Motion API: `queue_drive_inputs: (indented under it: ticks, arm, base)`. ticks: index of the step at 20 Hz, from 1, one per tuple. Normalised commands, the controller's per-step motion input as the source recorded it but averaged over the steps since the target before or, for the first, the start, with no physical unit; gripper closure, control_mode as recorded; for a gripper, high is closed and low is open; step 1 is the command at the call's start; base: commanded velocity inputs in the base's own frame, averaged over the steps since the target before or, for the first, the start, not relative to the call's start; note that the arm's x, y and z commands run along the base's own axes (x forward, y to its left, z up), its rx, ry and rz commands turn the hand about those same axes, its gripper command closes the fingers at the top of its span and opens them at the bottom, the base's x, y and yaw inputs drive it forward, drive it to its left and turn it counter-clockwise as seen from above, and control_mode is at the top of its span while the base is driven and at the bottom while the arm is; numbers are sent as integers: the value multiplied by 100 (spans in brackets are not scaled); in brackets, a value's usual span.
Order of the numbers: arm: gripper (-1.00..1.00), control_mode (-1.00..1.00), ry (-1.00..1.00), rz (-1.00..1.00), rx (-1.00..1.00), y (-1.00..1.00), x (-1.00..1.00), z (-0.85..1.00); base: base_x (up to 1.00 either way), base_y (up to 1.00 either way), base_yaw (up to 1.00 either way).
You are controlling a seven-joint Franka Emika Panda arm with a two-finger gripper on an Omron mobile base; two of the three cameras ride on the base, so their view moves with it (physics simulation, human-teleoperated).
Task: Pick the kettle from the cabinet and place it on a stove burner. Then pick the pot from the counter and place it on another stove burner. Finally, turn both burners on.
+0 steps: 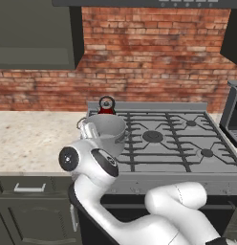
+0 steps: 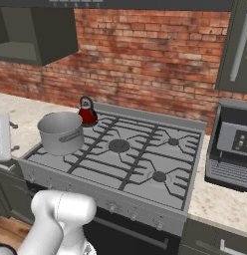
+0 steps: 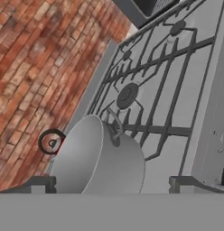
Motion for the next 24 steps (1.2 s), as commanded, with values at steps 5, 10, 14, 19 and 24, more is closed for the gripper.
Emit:
queue_drive_inputs:
  ticks: [5, 10, 14, 19, 24]
  arm:
    - [-100, -100, 0, 4, -13, 13, -9, -20]
    - [-100, -100, 0, 5, -15, 12, -1, -30]
    - [-100, -100, 0, 6, -13, 12, 0, -32]
    - [-100, -100, 0, 5, -14, 14, 0, -34]
    - [-100, -100, 0, 5, -14, 16, -2, -28]
  base:
    - [0, 0, 0]
    - [0, 0, 0]
    - [0, 0, 0]
    - [0, 0, 0]
    - [0, 0, 0]
